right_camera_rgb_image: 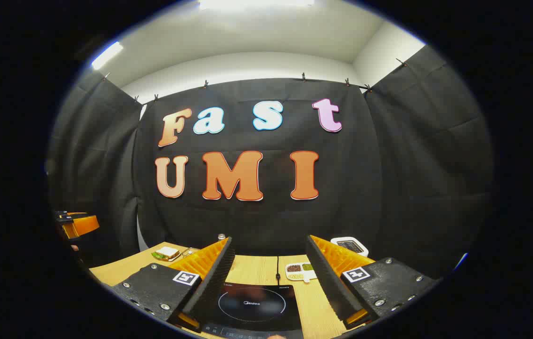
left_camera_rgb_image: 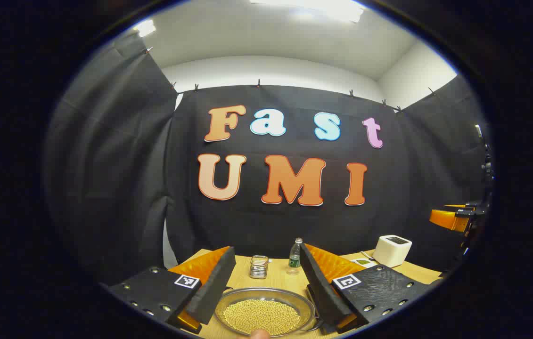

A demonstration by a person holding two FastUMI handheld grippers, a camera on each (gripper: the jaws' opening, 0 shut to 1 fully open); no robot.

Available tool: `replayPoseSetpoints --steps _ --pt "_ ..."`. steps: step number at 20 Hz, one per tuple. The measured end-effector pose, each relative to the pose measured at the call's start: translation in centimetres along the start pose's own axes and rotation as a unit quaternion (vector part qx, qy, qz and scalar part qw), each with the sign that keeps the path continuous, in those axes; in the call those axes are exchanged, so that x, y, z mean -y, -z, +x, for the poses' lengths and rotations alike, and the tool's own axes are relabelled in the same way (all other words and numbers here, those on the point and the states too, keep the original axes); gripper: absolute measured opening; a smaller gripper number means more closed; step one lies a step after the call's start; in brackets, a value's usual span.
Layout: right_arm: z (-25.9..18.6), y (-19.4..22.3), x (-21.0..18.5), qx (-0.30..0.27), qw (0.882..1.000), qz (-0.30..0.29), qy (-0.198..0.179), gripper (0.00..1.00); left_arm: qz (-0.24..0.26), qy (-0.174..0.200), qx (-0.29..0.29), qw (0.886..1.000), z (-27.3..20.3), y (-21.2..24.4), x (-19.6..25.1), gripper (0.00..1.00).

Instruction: First push the handle of the pot to place it horizontally, then grasp the pot with both hands and set it on the induction cooktop.

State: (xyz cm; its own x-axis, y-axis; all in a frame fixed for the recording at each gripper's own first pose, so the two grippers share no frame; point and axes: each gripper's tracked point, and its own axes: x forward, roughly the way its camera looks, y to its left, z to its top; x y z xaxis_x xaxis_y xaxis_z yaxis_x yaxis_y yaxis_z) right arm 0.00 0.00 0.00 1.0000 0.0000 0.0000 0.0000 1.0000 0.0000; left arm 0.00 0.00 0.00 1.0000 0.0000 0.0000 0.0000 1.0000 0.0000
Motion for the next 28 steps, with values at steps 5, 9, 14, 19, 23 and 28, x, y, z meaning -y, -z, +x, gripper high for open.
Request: replayPoseSetpoints --steps 5,9,14,19,23,28 --pt "-0.1 0.3 0.1 -0.013 1.0 -0.001 -0.003 0.95 -0.005 0.006 -0.001 1.0 0.2 0.2 0.0 0.87" --pt "0.2 0.4 0.8 -0.017 1.0 0.007 0.003 0.95 -0.004 0.015 -0.003 1.0 0.4 0.2 0.5 0.87" --pt "-0.1 0.2 1.1 -0.017 1.0 0.004 0.008 0.95 -0.016 0.014 0.004 1.0 0.4 -0.1 0.5 0.87" --pt "-0.4 0.0 1.1 -0.016 1.0 0.004 0.005 0.95 -0.004 0.03 0.002 1.0 -0.2 0.3 1.3 0.87" --pt "-0.3 0.2 1.4 -0.018 1.0 0.0 0.009 0.95 0.009 0.06 -0.007 0.998 -0.2 0.9 2.4 0.89" --pt "-0.4 0.3 1.6 -0.019 1.0 0.002 0.009 0.95 0.008 0.087 -0.024 0.996 -0.3 2.4 3.3 0.41"
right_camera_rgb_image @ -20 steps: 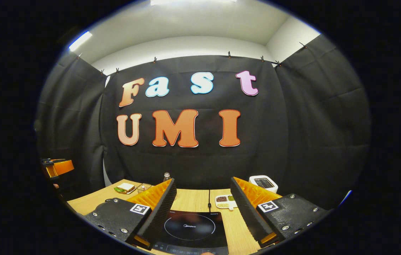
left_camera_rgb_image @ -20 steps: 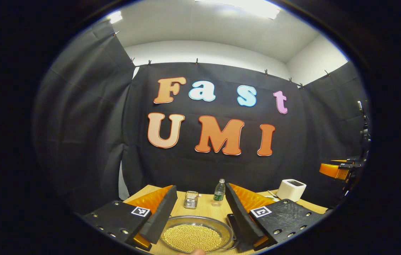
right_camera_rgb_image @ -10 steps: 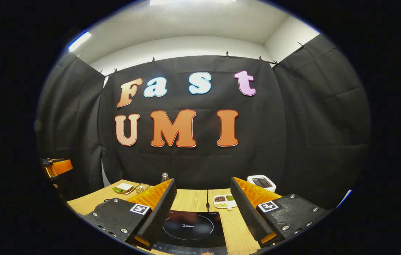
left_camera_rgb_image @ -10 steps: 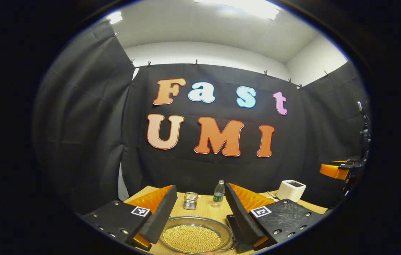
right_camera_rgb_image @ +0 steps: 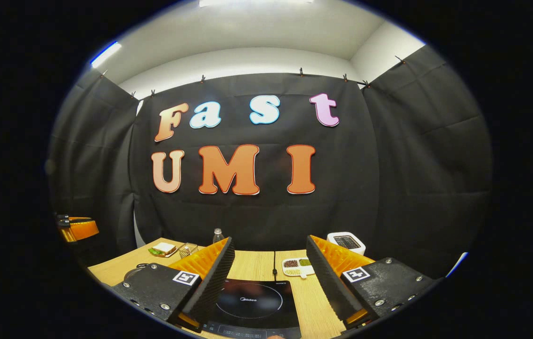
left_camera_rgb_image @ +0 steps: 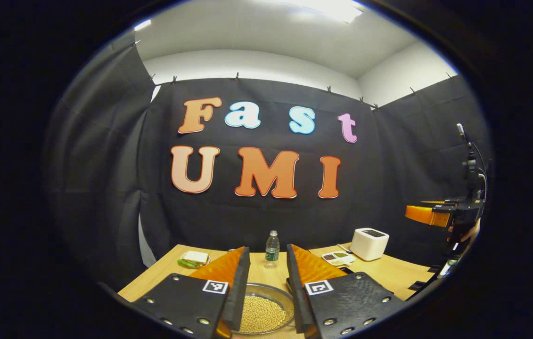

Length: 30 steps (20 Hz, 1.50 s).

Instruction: First push the handle of the pot to place it horizontally, then grasp the pot with both hands and set it on the induction cooktop.

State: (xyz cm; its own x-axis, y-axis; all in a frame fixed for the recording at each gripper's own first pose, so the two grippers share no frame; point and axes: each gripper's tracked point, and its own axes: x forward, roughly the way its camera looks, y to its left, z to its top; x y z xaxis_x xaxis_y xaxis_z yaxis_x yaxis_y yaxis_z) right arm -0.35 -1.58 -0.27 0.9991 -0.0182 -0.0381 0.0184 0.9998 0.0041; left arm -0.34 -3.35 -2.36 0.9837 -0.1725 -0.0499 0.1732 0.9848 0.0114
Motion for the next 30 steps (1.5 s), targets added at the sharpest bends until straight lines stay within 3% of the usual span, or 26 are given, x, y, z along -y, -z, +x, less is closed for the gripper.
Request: replayPoseSetpoints --steps 3,8,13,30 --pt "0.0 0.0 0.0 -0.001 1.0 -0.001 0.0 0.95 0.005 -0.006 -0.003 1.0 0.1 0.2 -0.1 0.15" --pt "0.1 0.3 0.1 -0.004 1.0 -0.001 -0.001 0.95 -0.036 0.003 -0.007 0.999 0.6 1.3 -0.2 0.06" --pt "0.0 0.3 0.6 -0.001 1.0 -0.002 0.003 0.95 -0.039 -0.002 -0.035 0.999 -0.1 4.6 -0.9 0.02" --pt "0.4 1.5 0.8 -0.009 1.0 0.011 0.007 0.95 -0.028 0.051 -0.175 0.983 -2.9 18.0 3.3 0.02"
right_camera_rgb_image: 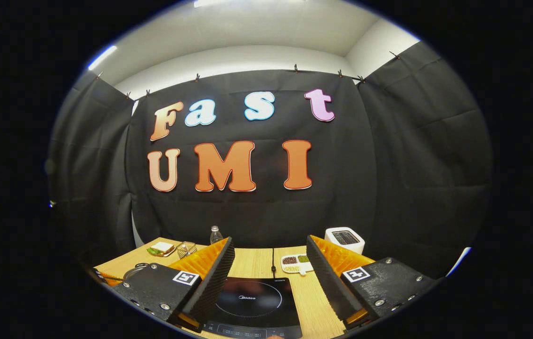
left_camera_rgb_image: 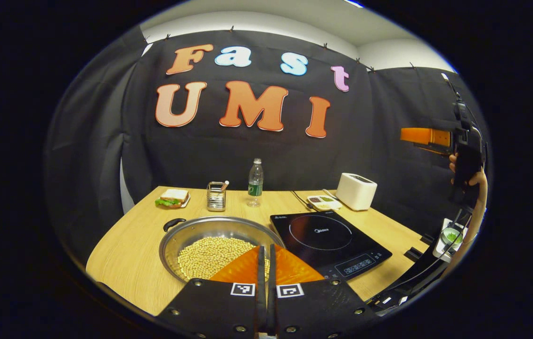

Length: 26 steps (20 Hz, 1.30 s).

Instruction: First push the handle of the pot to place it horizontally, then grasp the pot with both hands and set it on the induction cooktop.

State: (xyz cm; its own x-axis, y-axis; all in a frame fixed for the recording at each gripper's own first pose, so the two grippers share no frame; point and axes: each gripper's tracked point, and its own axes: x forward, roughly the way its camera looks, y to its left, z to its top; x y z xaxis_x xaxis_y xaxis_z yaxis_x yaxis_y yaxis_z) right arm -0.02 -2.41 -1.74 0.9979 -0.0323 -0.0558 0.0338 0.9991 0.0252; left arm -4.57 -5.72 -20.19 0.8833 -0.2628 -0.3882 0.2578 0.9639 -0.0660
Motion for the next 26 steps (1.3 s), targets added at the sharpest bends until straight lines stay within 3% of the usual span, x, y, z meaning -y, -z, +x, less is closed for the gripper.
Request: replayPoseSetpoints --steps 15,26 --pt "0.1 1.3 1.2 -0.011 1.0 -0.001 0.007 0.95 0.006 0.028 -0.11 0.994 1.6 9.8 2.7 0.02" --pt "0.4 2.8 2.9 -0.023 1.0 0.004 0.015 0.95 -0.002 0.008 -0.165 0.986 4.0 13.9 1.8 0.02"
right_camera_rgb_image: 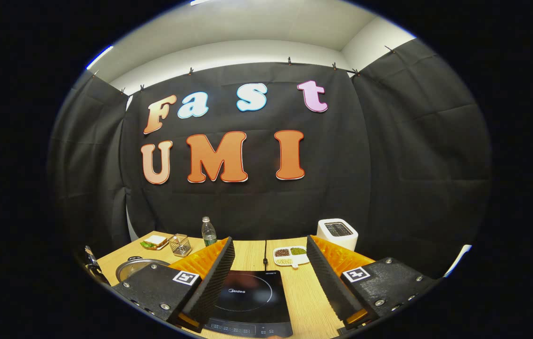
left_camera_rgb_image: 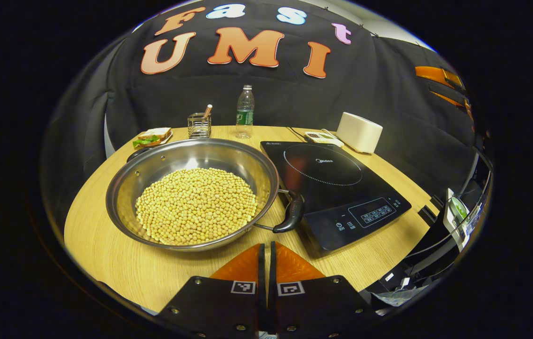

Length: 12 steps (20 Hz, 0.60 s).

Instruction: First push the handle of the pot to place it horizontally, then grasp the pot with both hands and set it on the induction cooktop.

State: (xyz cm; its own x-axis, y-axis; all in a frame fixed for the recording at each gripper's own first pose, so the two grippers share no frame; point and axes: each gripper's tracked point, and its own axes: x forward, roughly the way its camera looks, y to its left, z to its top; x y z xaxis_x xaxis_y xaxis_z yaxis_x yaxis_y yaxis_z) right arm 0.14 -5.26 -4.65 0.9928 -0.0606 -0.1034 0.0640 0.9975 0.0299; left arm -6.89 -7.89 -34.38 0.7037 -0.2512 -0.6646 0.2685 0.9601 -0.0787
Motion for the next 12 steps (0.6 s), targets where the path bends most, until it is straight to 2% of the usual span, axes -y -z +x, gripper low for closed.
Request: replayPoseSetpoints --steps 8,9,10,12 --pt "0.7 0.6 1.8 -0.005 1.0 0.004 0.013 0.95 0.0 -0.003 -0.003 1.0 1.3 -1.3 0.4 0.02" --pt "0.8 0.6 1.9 -0.006 1.0 0.004 0.014 1.0 0.001 -0.003 -0.004 1.0 1.6 -1.5 0.5 0.02" --pt "0.9 0.7 2.0 -0.006 1.0 0.004 0.014 0.95 0.001 -0.003 -0.004 1.0 1.8 -1.6 0.6 0.02" --pt "1.0 0.9 2.1 -0.006 1.0 0.003 0.014 0.95 0.002 -0.002 -0.005 1.0 2.3 -2.0 0.7 0.02"
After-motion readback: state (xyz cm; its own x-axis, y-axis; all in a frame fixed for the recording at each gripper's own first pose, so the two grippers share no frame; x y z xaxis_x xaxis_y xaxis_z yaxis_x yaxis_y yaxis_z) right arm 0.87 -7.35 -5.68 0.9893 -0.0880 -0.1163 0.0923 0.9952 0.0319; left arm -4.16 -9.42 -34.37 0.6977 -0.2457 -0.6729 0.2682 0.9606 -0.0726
